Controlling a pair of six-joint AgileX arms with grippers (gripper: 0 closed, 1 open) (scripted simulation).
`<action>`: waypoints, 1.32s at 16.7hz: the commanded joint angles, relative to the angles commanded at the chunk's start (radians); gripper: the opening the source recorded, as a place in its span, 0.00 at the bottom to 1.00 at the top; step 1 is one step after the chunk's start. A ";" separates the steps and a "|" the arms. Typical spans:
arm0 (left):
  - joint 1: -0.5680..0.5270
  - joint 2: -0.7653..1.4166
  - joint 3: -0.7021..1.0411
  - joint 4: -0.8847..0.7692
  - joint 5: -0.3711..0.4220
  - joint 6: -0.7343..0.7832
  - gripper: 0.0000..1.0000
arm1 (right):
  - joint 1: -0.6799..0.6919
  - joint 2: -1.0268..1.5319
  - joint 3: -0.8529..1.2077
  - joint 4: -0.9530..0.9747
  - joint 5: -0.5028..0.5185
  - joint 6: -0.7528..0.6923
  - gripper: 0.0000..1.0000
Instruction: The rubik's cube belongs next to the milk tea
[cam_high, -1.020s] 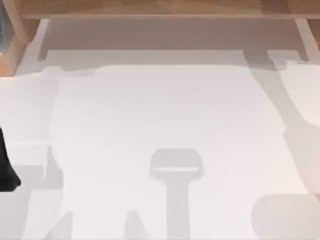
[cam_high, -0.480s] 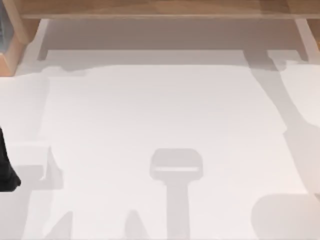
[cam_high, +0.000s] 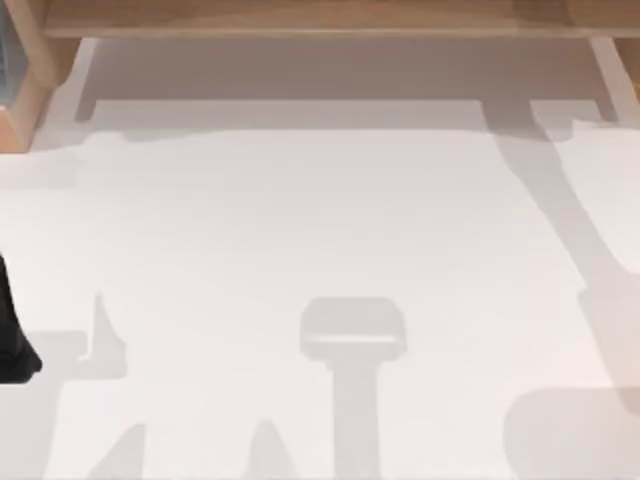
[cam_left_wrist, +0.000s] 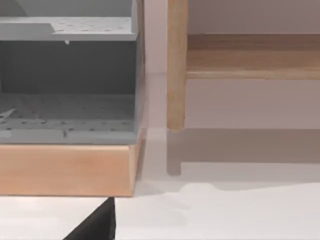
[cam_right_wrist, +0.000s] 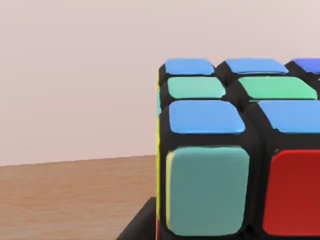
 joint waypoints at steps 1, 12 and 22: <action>0.000 0.000 0.000 0.000 0.000 0.000 1.00 | 0.016 -0.020 -0.001 -0.035 -0.001 0.025 0.00; 0.000 0.000 0.000 0.000 0.000 0.000 1.00 | 0.237 -0.150 -0.424 -0.698 -0.145 0.367 0.00; 0.000 0.000 0.000 0.000 0.000 0.000 1.00 | 0.314 -0.134 -0.750 -1.011 -0.252 0.489 0.00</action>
